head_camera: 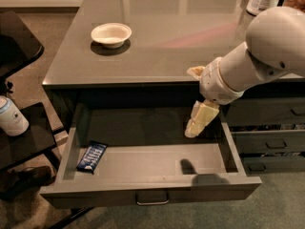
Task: Pick rxbar blueberry from top drawer and place on counter
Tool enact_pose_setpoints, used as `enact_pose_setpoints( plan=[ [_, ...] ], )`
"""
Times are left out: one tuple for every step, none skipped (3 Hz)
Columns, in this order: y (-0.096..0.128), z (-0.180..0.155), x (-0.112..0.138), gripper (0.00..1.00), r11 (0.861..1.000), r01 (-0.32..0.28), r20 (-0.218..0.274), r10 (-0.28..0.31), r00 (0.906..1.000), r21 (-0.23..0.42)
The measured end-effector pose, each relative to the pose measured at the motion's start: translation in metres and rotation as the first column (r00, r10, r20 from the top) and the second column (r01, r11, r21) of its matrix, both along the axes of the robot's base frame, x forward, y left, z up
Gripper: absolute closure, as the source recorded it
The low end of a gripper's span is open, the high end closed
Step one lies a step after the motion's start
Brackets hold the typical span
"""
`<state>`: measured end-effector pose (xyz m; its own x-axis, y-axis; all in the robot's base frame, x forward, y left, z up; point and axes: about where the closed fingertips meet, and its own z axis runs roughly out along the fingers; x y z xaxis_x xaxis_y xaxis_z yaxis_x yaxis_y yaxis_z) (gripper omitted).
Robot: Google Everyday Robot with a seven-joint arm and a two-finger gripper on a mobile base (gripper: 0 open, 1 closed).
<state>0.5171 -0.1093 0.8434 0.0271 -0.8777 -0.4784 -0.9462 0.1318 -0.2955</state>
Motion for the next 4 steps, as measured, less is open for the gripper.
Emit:
enact_pose_setpoints(
  plan=[
    [0.0,0.0,0.0,0.0,1.0,0.0,0.0,0.0,1.0,0.0],
    [0.009,-0.021,0.004,0.0,1.0,-0.025,-0.027,0.026,0.9993,0.011],
    [0.028,-0.054,0.007,0.0,0.997,-0.07,-0.073,0.073,0.9946,0.04],
    [0.052,-0.083,0.005,0.0,0.99,-0.12,-0.116,0.127,0.9851,0.068]
  ],
)
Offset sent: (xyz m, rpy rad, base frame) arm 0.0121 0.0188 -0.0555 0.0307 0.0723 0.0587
